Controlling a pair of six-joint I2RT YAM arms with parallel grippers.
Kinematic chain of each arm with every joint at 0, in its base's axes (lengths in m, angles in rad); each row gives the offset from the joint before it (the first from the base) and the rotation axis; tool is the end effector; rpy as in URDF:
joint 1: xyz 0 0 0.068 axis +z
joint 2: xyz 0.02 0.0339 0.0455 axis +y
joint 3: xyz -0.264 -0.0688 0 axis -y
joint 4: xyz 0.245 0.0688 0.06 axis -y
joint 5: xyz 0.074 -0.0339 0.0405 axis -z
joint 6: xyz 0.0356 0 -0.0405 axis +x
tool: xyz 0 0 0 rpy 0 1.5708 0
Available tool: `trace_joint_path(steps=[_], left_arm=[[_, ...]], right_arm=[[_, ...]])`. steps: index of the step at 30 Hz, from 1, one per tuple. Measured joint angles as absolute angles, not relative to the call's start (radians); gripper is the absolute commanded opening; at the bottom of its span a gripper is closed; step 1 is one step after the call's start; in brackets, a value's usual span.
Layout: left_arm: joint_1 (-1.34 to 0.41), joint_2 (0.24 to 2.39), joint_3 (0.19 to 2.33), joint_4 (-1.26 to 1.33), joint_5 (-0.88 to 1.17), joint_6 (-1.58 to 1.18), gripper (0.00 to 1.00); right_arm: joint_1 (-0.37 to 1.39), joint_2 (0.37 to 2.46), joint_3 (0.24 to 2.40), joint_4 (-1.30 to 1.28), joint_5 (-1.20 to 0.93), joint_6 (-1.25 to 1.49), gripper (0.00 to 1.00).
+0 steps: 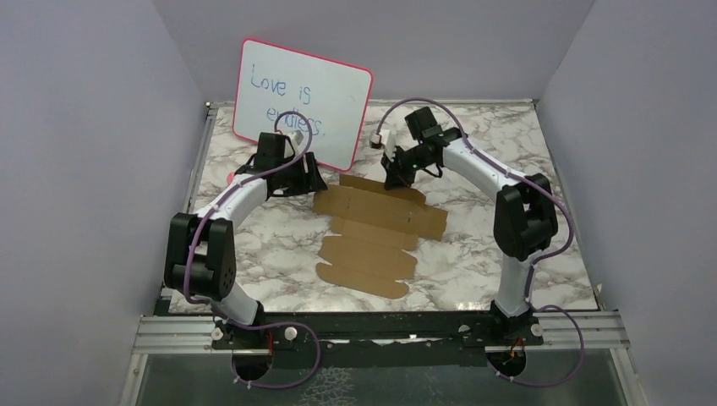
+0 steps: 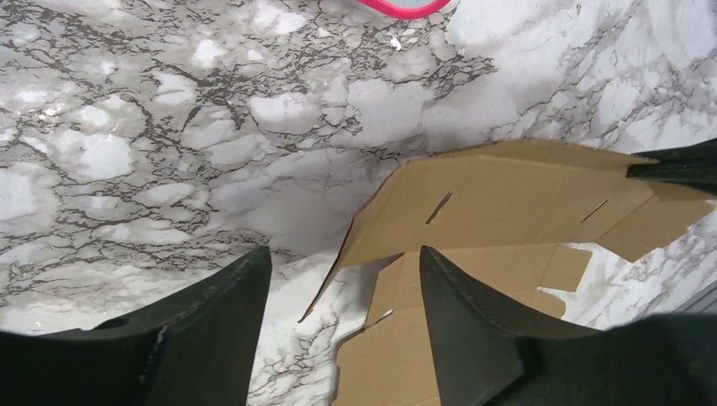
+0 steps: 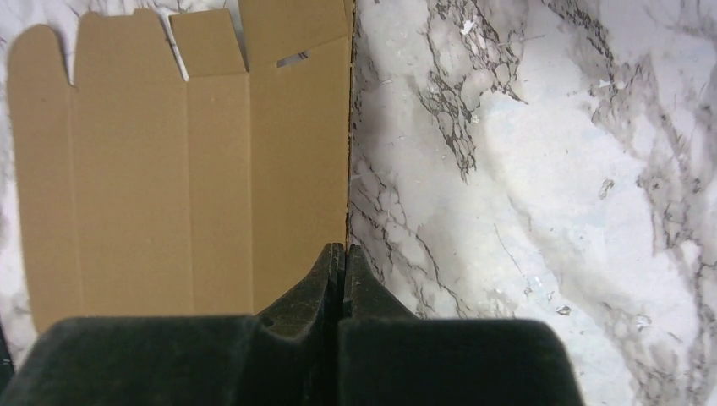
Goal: Fold the paper box
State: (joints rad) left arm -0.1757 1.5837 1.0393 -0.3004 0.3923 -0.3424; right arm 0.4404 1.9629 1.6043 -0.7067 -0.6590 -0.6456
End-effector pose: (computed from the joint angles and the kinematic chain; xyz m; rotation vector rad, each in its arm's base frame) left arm 0.3275 -0.0720 0.2220 -0.0197 2.4530 -0.7078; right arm 0.3714 0.1991 0.2383 -1.4643 2.0037 0.7755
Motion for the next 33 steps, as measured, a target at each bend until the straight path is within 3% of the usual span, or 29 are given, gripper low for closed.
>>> trace_joint_path(steps=[14,33], left_arm=[[-0.162,1.534,1.097,-0.248,0.405,-0.449,0.7],[-0.2,1.541,1.076,-0.019,0.513,-0.671,0.74]], right_arm=[[0.485,1.766,1.431,-0.525,-0.542,-0.768,0.01],[0.514,1.732,1.35,-0.428,-0.491,-0.793,0.01]])
